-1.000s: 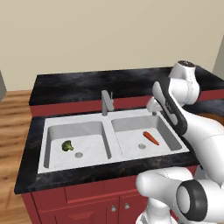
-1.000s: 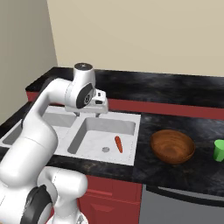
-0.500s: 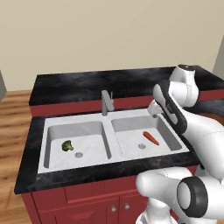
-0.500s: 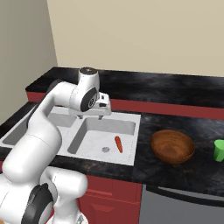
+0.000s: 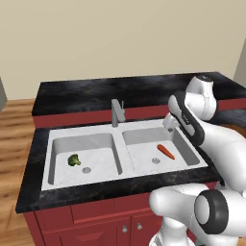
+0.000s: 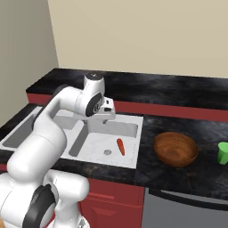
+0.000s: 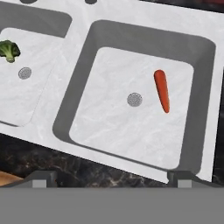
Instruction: Remove the broccoli and carrot from the sink. Then move the bowl and cup from the counter to the sink for washing.
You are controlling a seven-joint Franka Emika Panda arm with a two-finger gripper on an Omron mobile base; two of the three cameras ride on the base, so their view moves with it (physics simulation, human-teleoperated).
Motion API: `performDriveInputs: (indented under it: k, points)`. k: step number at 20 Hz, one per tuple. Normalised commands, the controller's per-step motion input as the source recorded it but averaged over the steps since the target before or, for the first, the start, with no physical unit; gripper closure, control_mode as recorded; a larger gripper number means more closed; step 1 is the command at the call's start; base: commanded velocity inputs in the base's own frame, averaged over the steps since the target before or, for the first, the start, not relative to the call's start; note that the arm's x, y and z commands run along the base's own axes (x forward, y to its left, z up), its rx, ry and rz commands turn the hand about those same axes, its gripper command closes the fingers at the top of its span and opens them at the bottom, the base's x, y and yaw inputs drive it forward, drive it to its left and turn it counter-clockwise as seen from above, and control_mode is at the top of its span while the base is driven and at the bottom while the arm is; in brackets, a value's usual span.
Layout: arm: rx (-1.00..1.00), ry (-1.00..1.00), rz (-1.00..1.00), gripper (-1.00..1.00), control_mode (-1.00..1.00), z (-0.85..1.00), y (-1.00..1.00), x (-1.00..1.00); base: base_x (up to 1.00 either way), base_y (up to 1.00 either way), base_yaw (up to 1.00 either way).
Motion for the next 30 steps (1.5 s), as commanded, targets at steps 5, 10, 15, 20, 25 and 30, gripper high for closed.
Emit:
performDriveInputs:
  k: [5,10,15,20,25,30]
  points:
    - [-0.05,0.0,0.01,-1.0,-1.0,-0.18,-0.02,0.06,0.0,0.0,0.0]
    - [-0.1,0.0,0.0,-1.0,-1.0,-0.18,0.0,0.01,0.0,0.0,0.0]
    - [-0.07,0.0,0.0,-1.0,-1.0,-0.18,0.0,0.0,0.0,0.0,0.0]
    - [-0.03,0.0,0.0,-1.0,-1.0,-0.17,0.0,0.0,0.0,0.0,0.0]
    - [-0.01,0.0,0.0,-1.0,-1.0,-0.18,-0.02,0.03,0.0,0.0,0.0]
    - [0.0,0.0,0.0,-1.0,-1.0,-0.19,-0.07,0.09,0.0,0.0,0.0]
